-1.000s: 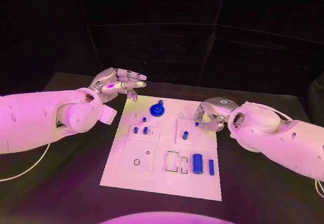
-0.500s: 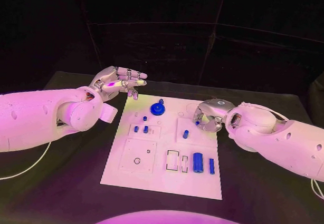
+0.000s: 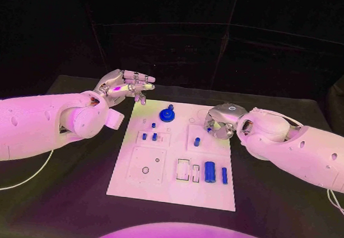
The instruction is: Assemble the parts on the task board
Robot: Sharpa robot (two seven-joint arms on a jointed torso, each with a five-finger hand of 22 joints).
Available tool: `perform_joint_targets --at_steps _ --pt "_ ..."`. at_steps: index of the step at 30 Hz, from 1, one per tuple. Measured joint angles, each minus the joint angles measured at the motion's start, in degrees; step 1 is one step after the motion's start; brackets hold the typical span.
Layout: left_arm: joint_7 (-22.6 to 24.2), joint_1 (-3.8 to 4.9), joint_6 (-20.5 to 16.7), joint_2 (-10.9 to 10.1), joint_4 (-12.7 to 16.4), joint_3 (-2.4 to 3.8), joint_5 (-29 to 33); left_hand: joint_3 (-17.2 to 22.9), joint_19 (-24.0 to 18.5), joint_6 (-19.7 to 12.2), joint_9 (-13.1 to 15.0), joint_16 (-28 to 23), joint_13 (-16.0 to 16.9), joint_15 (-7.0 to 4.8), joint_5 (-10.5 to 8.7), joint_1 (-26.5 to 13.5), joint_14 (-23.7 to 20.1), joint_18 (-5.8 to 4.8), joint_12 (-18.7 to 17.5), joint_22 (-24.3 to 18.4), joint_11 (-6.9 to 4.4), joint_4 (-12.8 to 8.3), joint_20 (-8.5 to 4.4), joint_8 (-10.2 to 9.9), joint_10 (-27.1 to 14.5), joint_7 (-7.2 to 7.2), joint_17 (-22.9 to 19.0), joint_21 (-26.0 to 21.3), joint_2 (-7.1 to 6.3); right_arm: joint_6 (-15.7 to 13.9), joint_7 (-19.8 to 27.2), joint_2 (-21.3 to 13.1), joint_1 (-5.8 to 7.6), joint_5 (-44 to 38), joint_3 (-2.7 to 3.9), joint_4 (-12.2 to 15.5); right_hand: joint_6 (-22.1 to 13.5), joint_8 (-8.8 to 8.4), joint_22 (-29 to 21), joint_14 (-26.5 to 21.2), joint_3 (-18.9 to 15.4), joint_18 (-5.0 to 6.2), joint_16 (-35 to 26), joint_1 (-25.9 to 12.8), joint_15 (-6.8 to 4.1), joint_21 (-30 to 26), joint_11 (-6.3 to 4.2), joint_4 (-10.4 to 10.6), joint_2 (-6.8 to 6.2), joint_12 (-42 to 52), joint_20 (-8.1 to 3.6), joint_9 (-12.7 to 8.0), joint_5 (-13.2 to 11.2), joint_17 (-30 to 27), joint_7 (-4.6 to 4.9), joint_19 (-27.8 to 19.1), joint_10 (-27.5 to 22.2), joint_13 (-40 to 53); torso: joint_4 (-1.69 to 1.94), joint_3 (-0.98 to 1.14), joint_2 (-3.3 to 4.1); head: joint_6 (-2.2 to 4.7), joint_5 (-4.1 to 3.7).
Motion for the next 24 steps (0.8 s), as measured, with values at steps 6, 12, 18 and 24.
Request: perform_joint_targets --at_steps 6,12,18,24 --pt "0.0 0.0 0.0 -0.01 -0.17 0.0 0.03 0.0 0.0 0.0 0.0 0.0 0.0 0.0 0.0 0.0 0.0 0.0 0.0 -0.07 0.0 0.0 0.0 0.0 0.0 0.0 0.0 0.0 0.0 -1.08 -0.72 -0.29 -0.29 -1.23 -0.11 0.72 0.33 0.0 1.13 0.14 0.2 -0.89 0.0 0.29 -0.14 0.6 0.01 -0.2 0.29 -0.04 -0.17 0.08 -0.31 -0.22 0.03 0.25 0.39 -0.24 0.0 0.0 0.0 -0.1 -0.02" --pt "0.0 0.0 0.0 -0.09 -0.42 -0.01 0.05 -0.16 0.0 0.0 0.0 0.01 0.0 0.0 0.0 0.0 0.0 0.0 0.0 -0.07 0.0 -0.16 0.0 0.0 0.0 0.0 -0.1 0.0 0.0 -3.35 -0.99 -2.11 -0.56 -1.59 -0.26 3.06 0.32 0.0 4.68 0.14 0.44 -0.88 -0.29 0.31 -0.14 2.48 0.01 -0.46 0.31 -0.17 -0.21 0.06 -0.33 -0.53 0.03 1.63 0.39 -0.3 -0.07 0.0 -0.03 -0.14 0.05" --pt "0.0 0.0 -0.02 -0.09 -0.87 -0.01 0.06 -0.16 0.0 0.0 0.01 -0.17 0.0 0.0 0.0 0.0 0.0 -0.01 0.0 -0.13 0.0 -0.16 0.0 0.0 0.0 0.0 -0.15 0.0 0.0 -5.91 -1.08 -4.1 -0.54 -1.52 -0.22 5.81 0.32 0.0 5.07 0.14 0.6 -0.88 -0.29 0.3 -0.14 2.72 0.01 -0.62 0.3 -0.17 -0.2 0.06 -0.33 -0.59 0.03 1.63 0.39 -0.31 -0.08 -0.03 -0.08 0.0 -0.08" --pt "0.0 0.0 -0.03 -0.07 -1.07 -0.01 0.07 -0.16 0.0 0.0 0.01 -0.17 -0.01 0.0 0.0 0.0 0.0 0.0 0.0 -0.12 0.0 -0.16 0.0 0.0 0.0 0.0 -0.15 0.0 0.0 -7.66 -1.15 -5.58 -0.5 -1.12 -0.14 7.91 0.32 -0.01 5.52 0.14 0.61 -0.88 -0.29 0.3 -0.14 3.08 0.01 -0.63 0.3 -0.17 -0.19 0.04 -0.33 -0.6 0.03 1.89 0.39 -0.42 -0.07 -0.03 -0.08 0.13 -0.12"
